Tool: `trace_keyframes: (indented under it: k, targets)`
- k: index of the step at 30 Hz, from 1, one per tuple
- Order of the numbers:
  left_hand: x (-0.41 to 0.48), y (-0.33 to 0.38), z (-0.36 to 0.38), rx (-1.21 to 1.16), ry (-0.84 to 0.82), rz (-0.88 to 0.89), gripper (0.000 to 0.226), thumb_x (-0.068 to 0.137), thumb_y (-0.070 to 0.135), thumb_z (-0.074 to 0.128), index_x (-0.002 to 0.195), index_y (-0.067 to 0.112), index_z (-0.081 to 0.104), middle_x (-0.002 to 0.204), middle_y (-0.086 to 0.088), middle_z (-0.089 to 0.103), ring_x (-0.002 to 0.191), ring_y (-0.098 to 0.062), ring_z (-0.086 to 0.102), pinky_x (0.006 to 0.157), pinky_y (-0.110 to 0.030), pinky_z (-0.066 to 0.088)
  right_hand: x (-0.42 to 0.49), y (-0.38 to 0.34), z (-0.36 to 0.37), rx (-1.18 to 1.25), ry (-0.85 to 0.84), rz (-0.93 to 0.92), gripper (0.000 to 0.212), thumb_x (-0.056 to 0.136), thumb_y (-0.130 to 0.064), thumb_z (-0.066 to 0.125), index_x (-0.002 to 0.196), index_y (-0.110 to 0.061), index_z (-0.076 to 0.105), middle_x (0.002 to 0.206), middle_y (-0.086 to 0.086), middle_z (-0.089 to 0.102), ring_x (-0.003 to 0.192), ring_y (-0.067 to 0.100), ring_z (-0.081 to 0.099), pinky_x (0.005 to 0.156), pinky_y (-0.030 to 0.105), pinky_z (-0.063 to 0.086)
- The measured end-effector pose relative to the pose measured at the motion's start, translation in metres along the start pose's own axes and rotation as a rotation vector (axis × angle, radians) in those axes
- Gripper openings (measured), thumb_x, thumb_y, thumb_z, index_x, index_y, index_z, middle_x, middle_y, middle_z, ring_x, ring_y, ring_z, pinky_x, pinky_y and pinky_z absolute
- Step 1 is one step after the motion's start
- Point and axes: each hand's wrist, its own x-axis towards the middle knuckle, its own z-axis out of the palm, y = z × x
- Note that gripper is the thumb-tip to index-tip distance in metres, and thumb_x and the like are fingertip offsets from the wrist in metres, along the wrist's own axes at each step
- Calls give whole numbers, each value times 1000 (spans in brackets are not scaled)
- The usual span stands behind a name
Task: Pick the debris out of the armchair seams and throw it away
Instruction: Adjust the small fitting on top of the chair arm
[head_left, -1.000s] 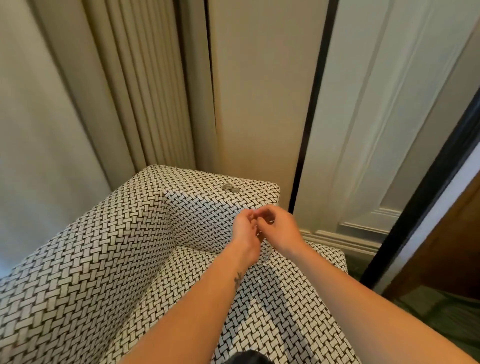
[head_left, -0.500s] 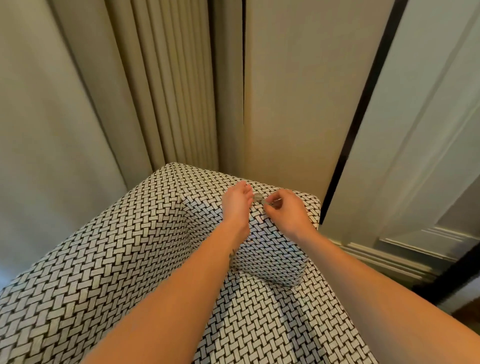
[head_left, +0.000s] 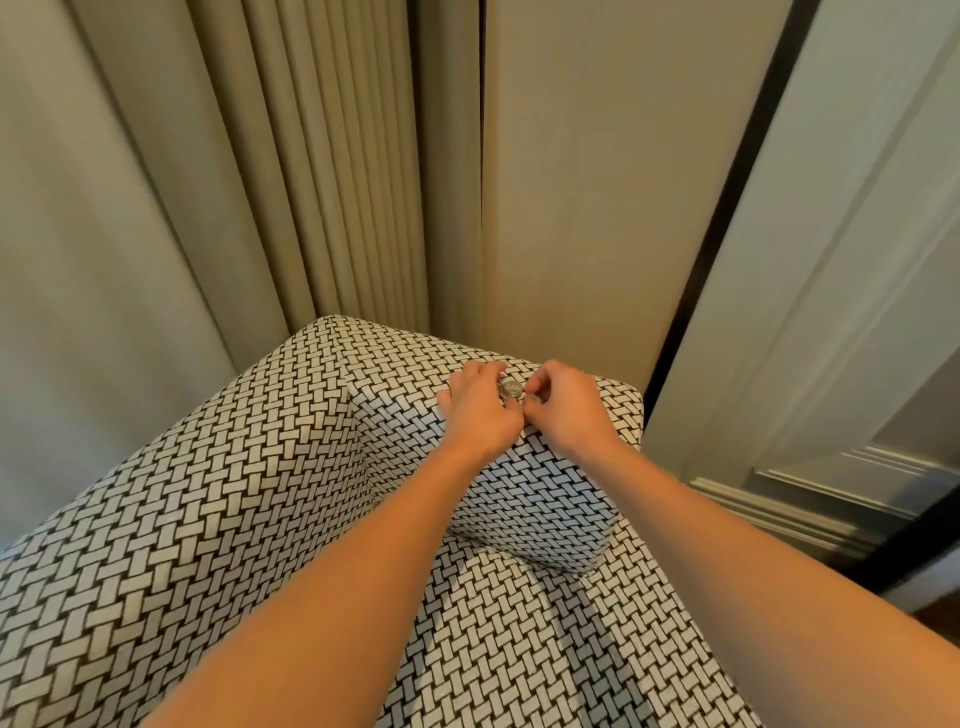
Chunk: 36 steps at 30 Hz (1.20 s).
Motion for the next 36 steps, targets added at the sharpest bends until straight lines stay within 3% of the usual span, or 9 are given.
trace_keyframes:
  k: [4,7,12,15,18,21,25,31,36]
  targets:
    - [4,-3,3,-83,28,23,55,96,20,63,148,18,45,136,-1,53,131,-21,45,118,-44,28,-1,2,-1,173,50,47,18,86,-8,73,100,-16,65,86,-5,64,76,8,59,64,15,44]
    - [4,-4,5,-162,44,28,58,93,9,63,148,16,45,126,1,55,121,-19,49,117,-43,31,1,-1,4,191,61,18,23,88,-13,72,111,-16,69,92,-7,67,81,2,60,69,11,43]
    - [3,-7,8,-228,86,49,56,91,0,59,144,13,49,122,-1,58,116,-19,53,115,-47,36,7,-7,9,175,65,-23,20,92,-20,70,112,-19,74,99,-6,73,92,9,67,85,27,54]
    - [4,-9,11,-277,117,58,51,90,-1,59,138,14,53,124,-2,60,117,-21,55,111,-49,43,11,-9,12,127,19,-52,17,94,-16,67,108,-21,75,100,-6,75,95,10,68,88,28,54]
    - [3,-11,13,-283,143,79,42,90,1,60,129,16,58,119,2,60,111,-18,56,107,-48,46,16,-12,12,92,-18,-74,20,95,-8,64,108,-17,76,101,-5,74,95,9,66,87,19,49]
    - [5,-13,13,-225,123,94,33,92,3,60,122,17,61,116,2,57,108,-18,54,106,-46,46,19,-14,10,180,-67,-12,23,95,-1,61,104,-15,77,97,-5,71,91,8,64,76,6,44]
    - [5,-12,12,-192,96,78,30,94,6,61,122,16,61,115,1,53,108,-19,53,106,-46,45,17,-12,8,368,-101,76,25,94,3,60,104,-14,76,104,-1,73,101,12,66,96,25,52]
    - [5,-11,12,-210,105,67,28,95,7,63,121,17,62,114,4,51,106,-18,54,105,-44,48,14,-12,3,419,-164,112,29,98,3,55,117,-13,72,115,0,70,106,11,63,80,10,45]
    - [6,-10,14,-233,148,61,27,93,7,67,116,20,63,108,6,54,104,-18,54,102,-44,49,14,-8,-1,432,-207,108,31,99,2,55,122,-12,69,116,0,70,105,9,63,80,13,47]
